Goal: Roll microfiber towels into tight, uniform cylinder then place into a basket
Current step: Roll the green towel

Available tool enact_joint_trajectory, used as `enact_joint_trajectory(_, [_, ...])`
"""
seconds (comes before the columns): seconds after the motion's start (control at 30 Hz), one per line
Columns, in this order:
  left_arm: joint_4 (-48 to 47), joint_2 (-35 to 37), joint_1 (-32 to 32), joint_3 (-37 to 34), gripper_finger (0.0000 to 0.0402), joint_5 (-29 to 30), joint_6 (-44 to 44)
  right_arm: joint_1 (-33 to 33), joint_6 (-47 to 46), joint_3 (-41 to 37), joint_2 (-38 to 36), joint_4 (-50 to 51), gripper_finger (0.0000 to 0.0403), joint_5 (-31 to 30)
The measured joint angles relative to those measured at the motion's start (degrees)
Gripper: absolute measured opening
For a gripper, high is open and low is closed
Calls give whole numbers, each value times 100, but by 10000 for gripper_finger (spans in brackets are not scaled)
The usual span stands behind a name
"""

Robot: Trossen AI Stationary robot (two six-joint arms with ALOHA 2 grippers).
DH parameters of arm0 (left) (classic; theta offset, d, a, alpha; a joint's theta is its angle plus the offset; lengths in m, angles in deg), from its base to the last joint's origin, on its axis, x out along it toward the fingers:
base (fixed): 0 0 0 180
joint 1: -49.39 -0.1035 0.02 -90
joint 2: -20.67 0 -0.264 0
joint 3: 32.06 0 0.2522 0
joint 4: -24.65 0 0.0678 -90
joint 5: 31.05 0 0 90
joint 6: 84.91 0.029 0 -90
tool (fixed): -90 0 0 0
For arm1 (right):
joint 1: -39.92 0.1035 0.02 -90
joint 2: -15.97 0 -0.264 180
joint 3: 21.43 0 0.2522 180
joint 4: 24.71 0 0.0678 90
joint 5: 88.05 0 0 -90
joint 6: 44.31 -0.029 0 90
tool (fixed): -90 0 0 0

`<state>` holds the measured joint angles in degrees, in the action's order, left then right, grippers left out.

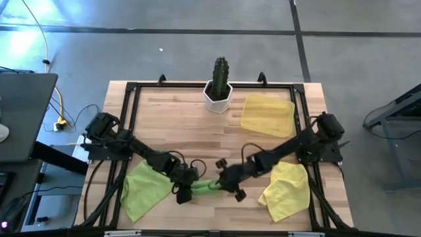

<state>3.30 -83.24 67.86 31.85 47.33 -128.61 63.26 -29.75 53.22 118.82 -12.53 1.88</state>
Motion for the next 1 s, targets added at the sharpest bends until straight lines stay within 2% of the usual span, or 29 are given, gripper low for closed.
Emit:
enact_joint_trajectory(0.23, [857,-20,-522,-380,8,-1028,-298,536,62,4,0,-246,90,-1518])
enact_joint_trajectory(0.3, [1170,-25,-645,-490,8,-1260,-420,586,1,7,0,-313,90,-1710])
enact_joint_trajectory(0.47, [1441,-24,-756,-645,8,-1433,-566,625,-446,11,40,-448,90,-1720])
enact_joint_trajectory(0.67, [1414,-24,-758,-640,8,-1426,-564,633,156,13,671,-1043,94,-1303])
enact_joint_trajectory(0.8, [1431,-22,-737,-640,9,-1389,-564,593,167,13,959,-1364,121,-1368])
enact_joint_trajectory(1.0, [1464,-22,-710,-640,9,-1380,-564,538,274,13,977,-1423,172,-1390])
